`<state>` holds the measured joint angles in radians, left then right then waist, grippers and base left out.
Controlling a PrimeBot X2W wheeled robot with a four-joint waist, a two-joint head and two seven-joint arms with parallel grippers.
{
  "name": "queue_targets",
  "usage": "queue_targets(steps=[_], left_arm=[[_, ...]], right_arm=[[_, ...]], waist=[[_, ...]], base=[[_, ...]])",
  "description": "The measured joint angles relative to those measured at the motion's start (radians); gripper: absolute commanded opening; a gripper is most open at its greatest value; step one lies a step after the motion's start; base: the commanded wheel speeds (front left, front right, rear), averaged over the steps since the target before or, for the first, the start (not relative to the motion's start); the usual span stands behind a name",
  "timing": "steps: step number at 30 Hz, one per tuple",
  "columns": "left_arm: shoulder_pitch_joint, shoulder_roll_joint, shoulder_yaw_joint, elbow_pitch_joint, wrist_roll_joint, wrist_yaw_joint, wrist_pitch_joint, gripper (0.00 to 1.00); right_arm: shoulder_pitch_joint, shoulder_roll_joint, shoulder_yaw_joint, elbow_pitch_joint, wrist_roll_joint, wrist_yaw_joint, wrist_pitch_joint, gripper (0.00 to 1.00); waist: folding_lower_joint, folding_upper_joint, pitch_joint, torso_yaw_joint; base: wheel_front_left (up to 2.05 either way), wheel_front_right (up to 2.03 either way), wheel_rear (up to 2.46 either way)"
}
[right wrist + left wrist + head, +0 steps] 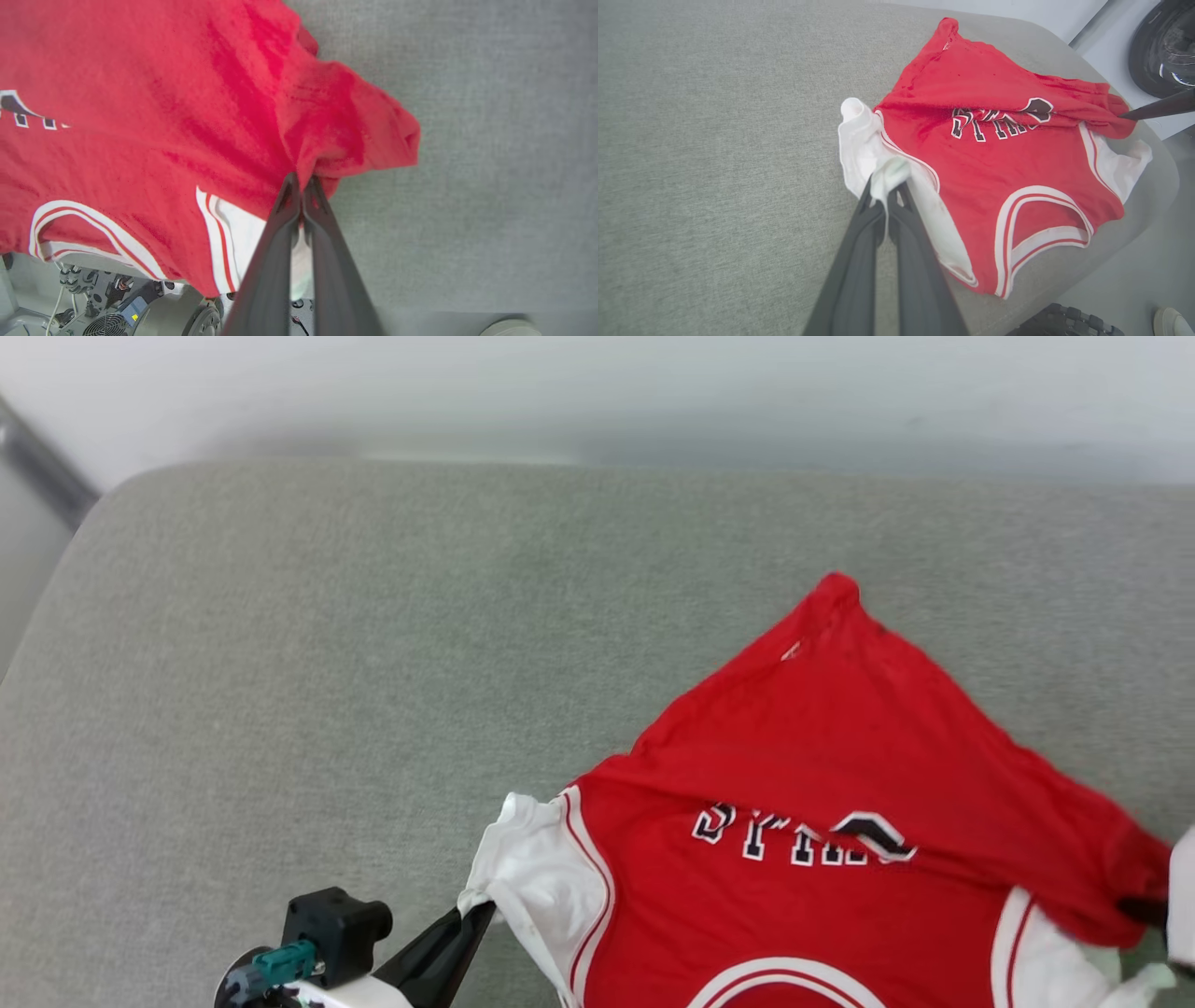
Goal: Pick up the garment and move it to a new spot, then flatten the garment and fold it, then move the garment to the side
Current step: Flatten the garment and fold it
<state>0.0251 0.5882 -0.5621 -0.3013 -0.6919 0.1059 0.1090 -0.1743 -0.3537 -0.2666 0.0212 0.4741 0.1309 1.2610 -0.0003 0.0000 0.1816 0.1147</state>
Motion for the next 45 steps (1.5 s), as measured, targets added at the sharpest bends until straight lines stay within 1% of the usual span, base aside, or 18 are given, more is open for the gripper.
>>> queue_targets(steps=[4, 9, 13, 18, 19, 20, 25, 29, 30, 32, 35, 39, 42, 45], left_arm=[[0.016, -0.009, 0.005, 0.014, -0.011, 0.005, -0.021, 0.00], [0.030, -0.009, 0.015, 0.028, -0.017, 0.009, -0.039, 0.00], [0.031, -0.016, 0.019, 0.036, -0.019, 0.011, -0.052, 0.00], [0.030, -0.027, 0.018, 0.046, -0.024, 0.012, -0.060, 0.00], [0.030, -0.027, 0.016, 0.048, -0.024, 0.012, -0.060, 0.00], [0.030, -0.028, 0.016, 0.048, -0.024, 0.012, -0.060, 0.00], [0.029, -0.028, 0.011, 0.043, -0.022, 0.011, -0.060, 0.00], [0.027, -0.027, 0.005, 0.030, -0.016, 0.011, -0.060, 0.00], [0.025, -0.026, 0.000, 0.018, -0.012, 0.011, -0.059, 0.00], [0.016, -0.025, -0.004, 0.010, -0.006, 0.010, -0.059, 0.00], [0.004, -0.025, -0.007, -0.005, 0.003, 0.008, -0.058, 0.00], [-0.019, -0.028, -0.016, -0.019, 0.015, 0.001, -0.056, 0.00], [-0.036, -0.032, -0.024, -0.032, 0.028, -0.001, -0.051, 0.00], [-0.062, -0.039, -0.033, -0.047, 0.037, -0.009, -0.050, 0.00]], right_arm=[[0.109, 0.040, -0.016, -0.046, 0.028, 0.000, -0.027, 0.00], [0.214, 0.067, -0.026, -0.069, 0.033, 0.000, -0.070, 0.00], [0.272, 0.069, 0.002, -0.089, 0.032, 0.000, -0.119, 0.00], [0.301, 0.072, 0.029, -0.074, 0.049, 0.000, -0.162, 0.00], [0.304, 0.065, 0.047, -0.077, 0.058, 0.000, -0.174, 0.67], [0.304, 0.061, 0.053, -0.077, 0.067, 0.000, -0.188, 1.00], [0.298, 0.006, 0.080, -0.094, 0.108, 0.000, -0.209, 1.00], [0.260, -0.030, 0.083, -0.149, 0.146, 0.000, -0.195, 1.00], [0.212, -0.047, 0.086, -0.202, 0.171, 0.000, -0.168, 1.00], [0.165, -0.062, 0.091, -0.235, 0.171, 0.000, -0.158, 1.00], [0.084, -0.059, 0.119, -0.256, 0.170, 0.000, -0.145, 1.00], [-0.026, -0.049, 0.167, -0.234, 0.135, 0.000, -0.138, 1.00], [-0.102, -0.044, 0.203, -0.182, 0.098, 0.000, -0.128, 1.00], [-0.178, -0.043, 0.218, -0.114, 0.060, 0.000, -0.124, 1.00]], waist=[[0.0000, 0.0000, -0.037, -0.033], [0.0000, 0.0000, -0.067, -0.061], [0.0000, 0.0000, -0.077, -0.072], [0.0001, 0.0000, -0.080, -0.075], [0.0001, 0.0000, -0.080, -0.074], [0.0001, 0.0000, -0.081, -0.074], [0.0001, 0.0000, -0.085, -0.073], [0.0002, 0.0000, -0.082, -0.064], [0.0002, 0.0000, -0.076, -0.053], [0.0002, 0.0000, -0.067, -0.044], [0.0003, 0.0000, -0.047, -0.028], [0.0004, 0.0000, -0.019, 0.005], [0.0004, 0.0000, 0.007, 0.031], [0.0004, 0.0000, 0.037, 0.063]], base=[[0.00, 0.00, 0.00], [0.00, 0.00, 0.00], [0.00, 0.00, 0.00], [0.00, 0.00, 0.00], [0.00, 0.00, 0.00], [0.00, 0.00, 0.00], [0.00, 0.00, 0.00], [0.00, 0.00, 0.00], [0.00, 0.00, 0.00], [0.00, 0.00, 0.00], [0.00, 0.00, 0.00], [0.00, 0.00, 0.00], [0.00, 0.00, 0.00], [0.00, 0.00, 0.00]])
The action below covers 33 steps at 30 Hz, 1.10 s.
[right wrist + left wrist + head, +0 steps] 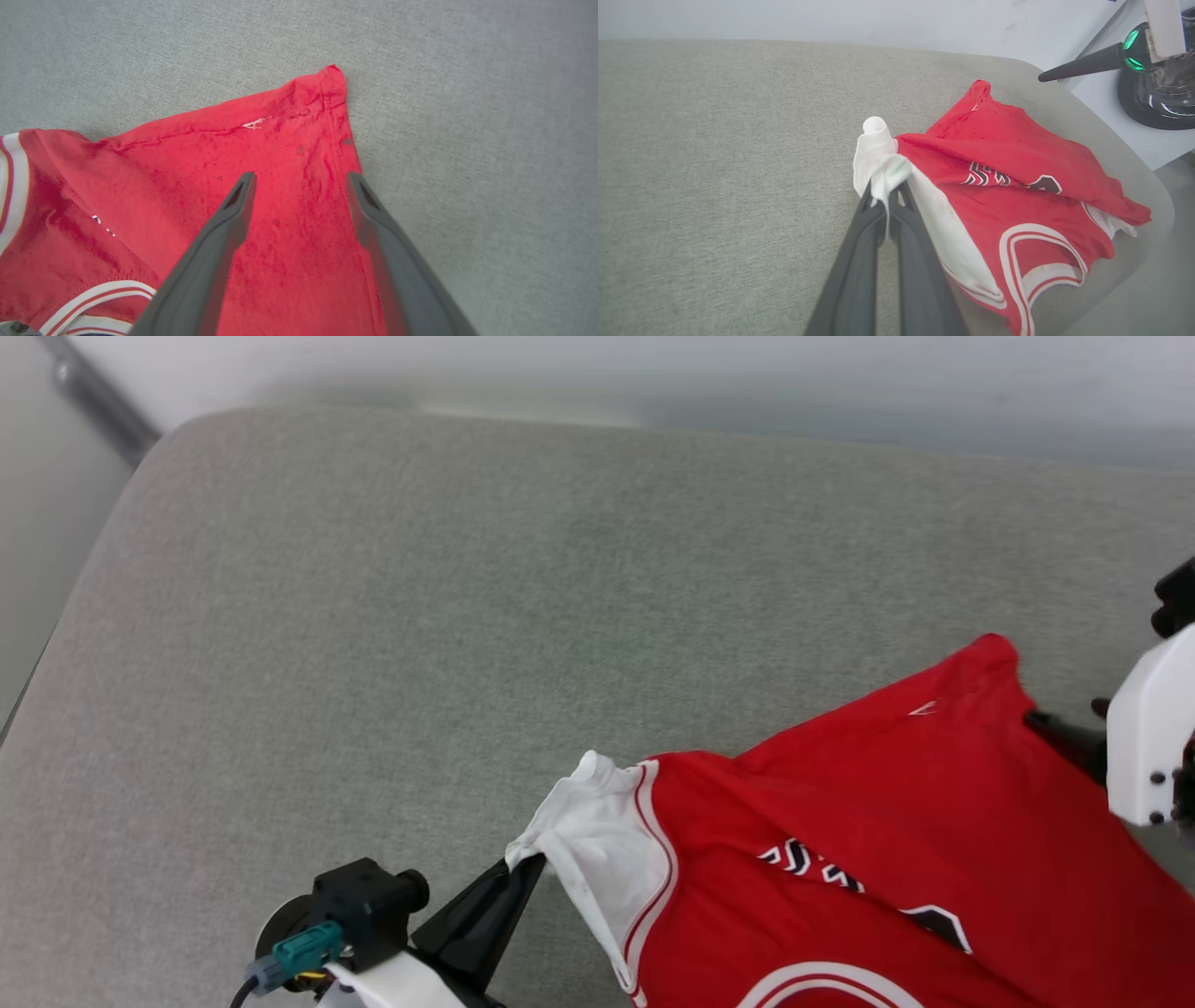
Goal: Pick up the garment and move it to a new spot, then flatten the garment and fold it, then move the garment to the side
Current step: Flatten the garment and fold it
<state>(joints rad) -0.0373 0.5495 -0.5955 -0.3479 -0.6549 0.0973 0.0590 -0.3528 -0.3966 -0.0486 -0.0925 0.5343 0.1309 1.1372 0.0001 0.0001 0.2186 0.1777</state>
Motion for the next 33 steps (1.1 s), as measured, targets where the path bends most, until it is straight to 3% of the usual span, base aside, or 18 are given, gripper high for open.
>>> queue_targets(steps=[12, 23, 24, 25, 26, 33], left_arm=[[-0.070, -0.059, -0.044, 0.021, 0.011, -0.035, -0.011, 0.00], [-0.091, -0.083, -0.058, 0.044, 0.012, -0.046, -0.024, 0.00], [-0.092, -0.083, -0.059, 0.047, 0.012, -0.046, -0.025, 0.00], [-0.093, -0.083, -0.060, 0.049, 0.012, -0.047, -0.025, 0.00], [-0.094, -0.084, -0.061, 0.051, 0.012, -0.049, -0.025, 0.00], [-0.095, -0.076, -0.058, 0.057, 0.010, -0.049, -0.027, 0.00]], right_arm=[[-0.165, -0.063, 0.066, 0.261, -0.119, 0.000, -0.038, 1.00], [-0.192, -0.103, 0.123, 0.336, -0.120, 0.000, -0.057, 1.00], [-0.195, -0.104, 0.128, 0.342, -0.118, 0.000, -0.065, 0.73], [-0.198, -0.104, 0.130, 0.347, -0.113, 0.000, -0.078, 0.13], [-0.198, -0.104, 0.132, 0.353, -0.112, 0.000, -0.096, 0.00], [-0.223, -0.089, 0.153, 0.404, -0.095, 0.000, -0.202, 0.00]], waist=[[0.0001, 0.0000, 0.127, 0.132], [-0.0001, 0.0000, 0.177, 0.186], [-0.0001, 0.0000, 0.177, 0.186], [-0.0001, 0.0000, 0.176, 0.186], [-0.0001, 0.0000, 0.174, 0.185], [0.0000, 0.0000, 0.137, 0.168]], base=[[0.00, 0.00, 0.00], [0.00, 0.00, 0.00], [0.00, 0.00, 0.00], [0.00, 0.00, 0.00], [0.00, 0.00, 0.00], [0.00, 0.00, 0.00]])
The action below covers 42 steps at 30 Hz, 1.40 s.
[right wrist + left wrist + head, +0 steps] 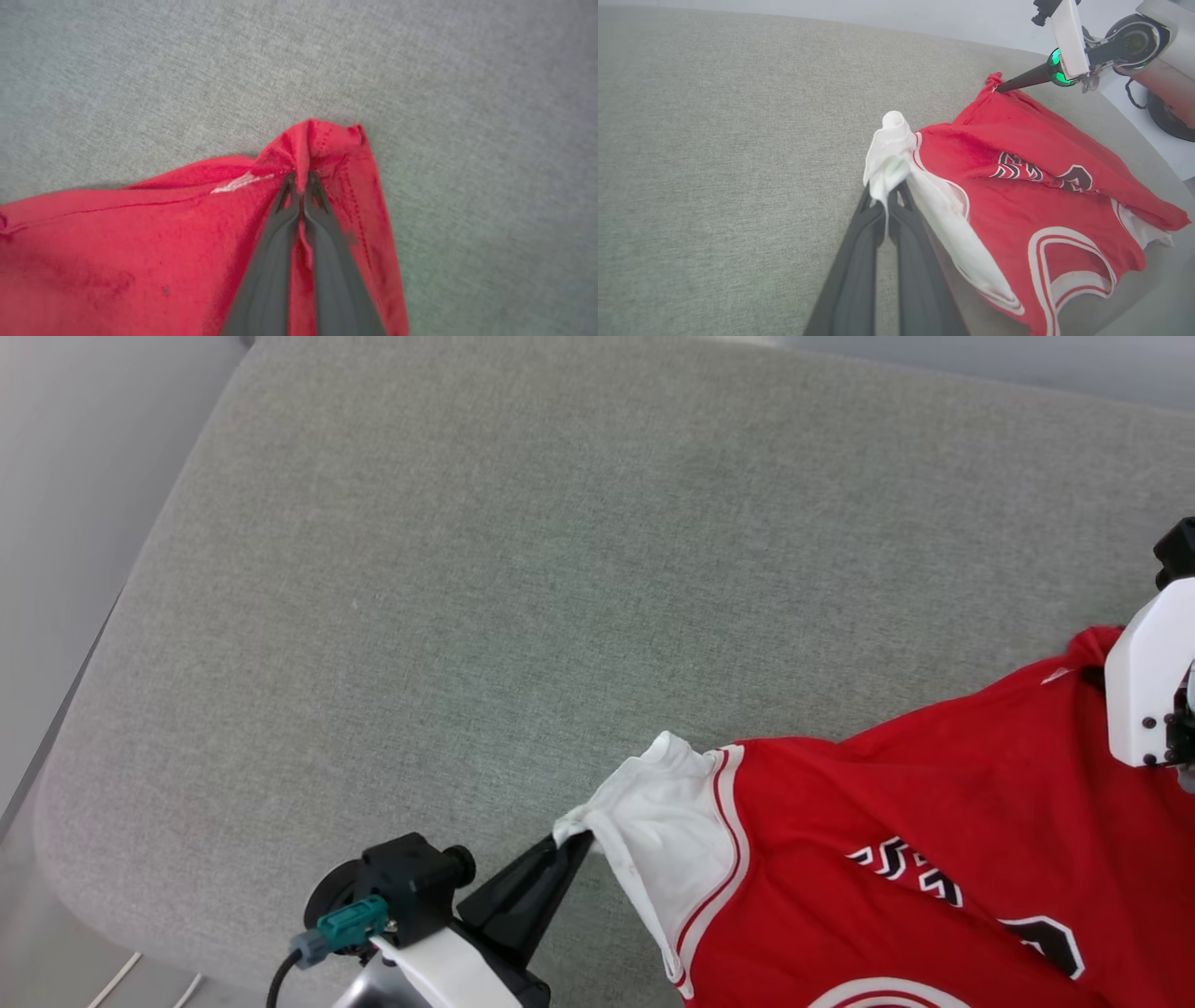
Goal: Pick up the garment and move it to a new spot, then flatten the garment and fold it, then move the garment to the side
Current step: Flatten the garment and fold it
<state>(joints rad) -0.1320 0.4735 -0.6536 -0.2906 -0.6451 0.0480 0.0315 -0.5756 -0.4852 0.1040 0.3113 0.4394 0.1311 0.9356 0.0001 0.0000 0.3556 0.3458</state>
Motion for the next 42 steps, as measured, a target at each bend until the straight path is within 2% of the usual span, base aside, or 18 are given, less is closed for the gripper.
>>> queue_targets(steps=[6, 13, 19, 31, 33, 42], left_arm=[[0.001, 0.030, 0.035, -0.011, 0.002, 0.020, -0.010, 0.00], [-0.007, 0.094, 0.089, -0.067, 0.017, 0.045, 0.002, 0.00], [-0.045, 0.161, 0.177, -0.120, 0.019, 0.070, 0.010, 0.00], [-0.187, 0.271, 0.353, -0.194, 0.022, 0.092, 0.019, 0.00], [-0.256, 0.277, 0.410, -0.222, -0.004, 0.099, 0.022, 0.00], [-0.428, 0.300, 0.507, -0.250, -0.022, 0.118, 0.029, 0.00]], right_arm=[[-0.019, 0.015, -0.014, 0.033, 0.042, 0.000, -0.092, 0.00], [-0.035, 0.044, -0.054, 0.004, 0.141, 0.000, -0.160, 0.00], [-0.059, 0.053, -0.075, -0.121, 0.175, 0.000, -0.161, 0.00], [-0.058, 0.132, -0.122, -0.380, 0.196, 0.000, -0.144, 0.00], [-0.059, 0.173, -0.135, -0.453, 0.202, 0.000, -0.154, 0.00], [-0.092, 0.235, -0.151, -0.565, 0.193, 0.000, -0.179, 0.00]], waist=[[-0.0001, 0.0000, -0.060, -0.037], [-0.0001, 0.0000, -0.144, -0.105], [-0.0002, 0.0000, -0.203, -0.187], [-0.0002, 0.0000, -0.288, -0.339], [-0.0003, 0.0000, -0.307, -0.379], [-0.0002, 0.0000, -0.316, -0.450]], base=[[0.00, 0.00, 0.00], [0.00, 0.00, 0.00], [0.00, 0.00, 0.00], [0.00, 0.00, 0.00], [0.00, 0.00, 0.00], [0.00, 0.00, 0.00]])
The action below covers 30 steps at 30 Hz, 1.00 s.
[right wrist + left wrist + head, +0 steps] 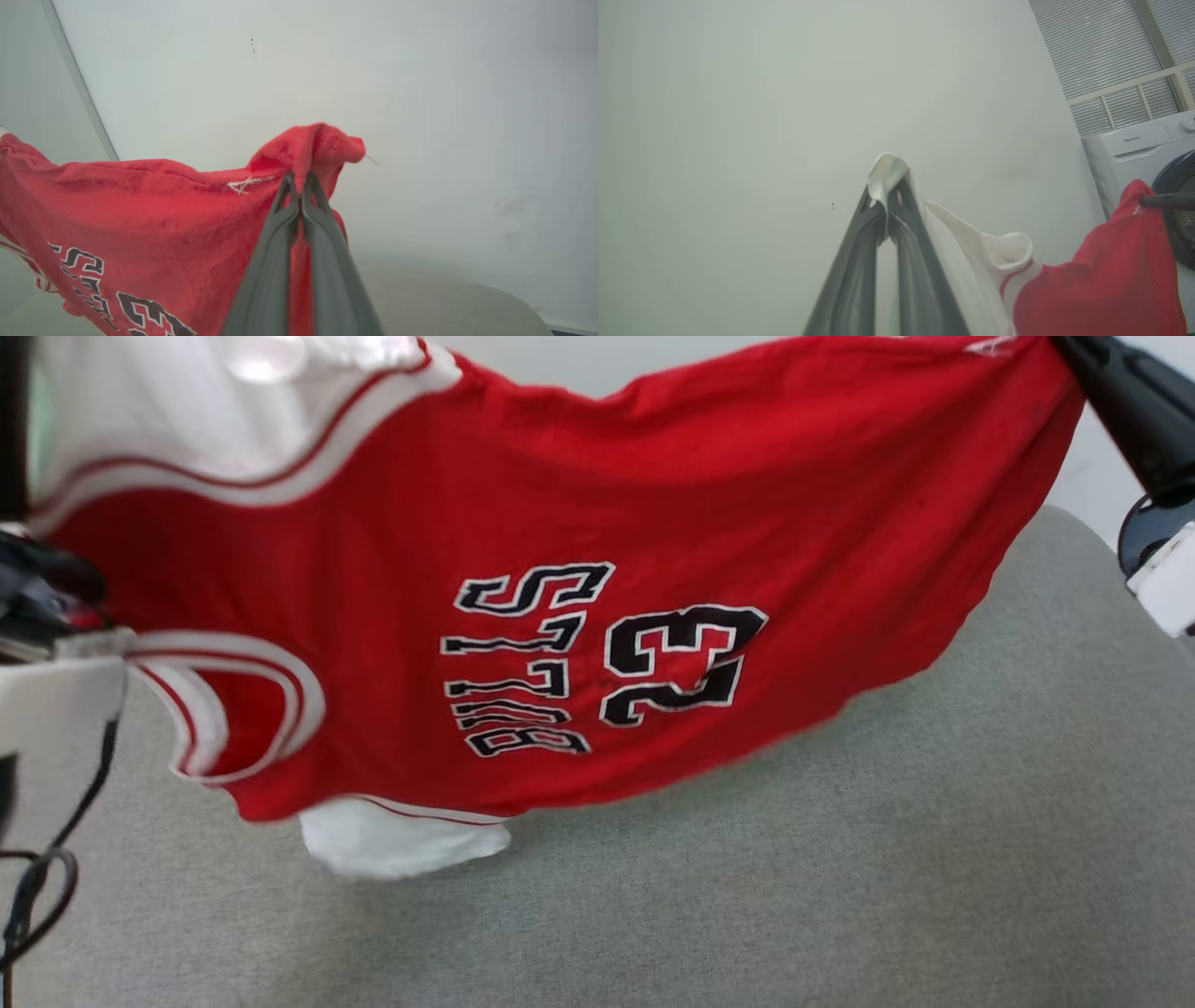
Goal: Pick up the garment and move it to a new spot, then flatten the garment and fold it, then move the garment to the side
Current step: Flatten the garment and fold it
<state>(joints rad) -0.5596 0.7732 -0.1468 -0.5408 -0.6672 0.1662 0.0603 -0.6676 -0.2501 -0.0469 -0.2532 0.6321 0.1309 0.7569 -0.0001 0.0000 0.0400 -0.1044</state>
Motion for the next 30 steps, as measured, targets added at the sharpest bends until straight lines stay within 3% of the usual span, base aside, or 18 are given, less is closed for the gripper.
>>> queue_targets(steps=[10, 17, 24, 30], left_arm=[[-0.206, 0.015, 0.022, 0.043, -0.004, -0.001, 0.041, 0.00], [-0.414, 0.036, -0.007, 0.148, 0.012, -0.061, 0.068, 0.00], [-0.710, 0.026, -0.078, 0.338, 0.065, -0.157, 0.063, 0.00], [-0.992, -0.044, -0.129, 0.564, 0.131, -0.212, -0.002, 0.00]], right_arm=[[-0.074, 0.022, -0.020, -0.046, -0.024, 0.000, -0.060, 0.00], [-0.199, 0.016, -0.034, -0.001, -0.063, 0.000, -0.129, 0.00], [-0.409, 0.010, -0.023, 0.145, -0.124, 0.000, -0.251, 0.00], [-0.605, 0.021, -0.002, 0.357, -0.210, 0.000, -0.430, 0.00]], waist=[[0.0000, 0.0000, 0.078, -0.025], [0.0001, 0.0000, 0.194, -0.026], [0.0003, 0.0000, 0.353, -0.020], [0.0004, 0.0000, 0.476, -0.014]], base=[[0.00, 0.00, 0.00], [0.00, 0.00, 0.00], [0.00, 0.00, 0.00], [0.00, 0.00, 0.00]])
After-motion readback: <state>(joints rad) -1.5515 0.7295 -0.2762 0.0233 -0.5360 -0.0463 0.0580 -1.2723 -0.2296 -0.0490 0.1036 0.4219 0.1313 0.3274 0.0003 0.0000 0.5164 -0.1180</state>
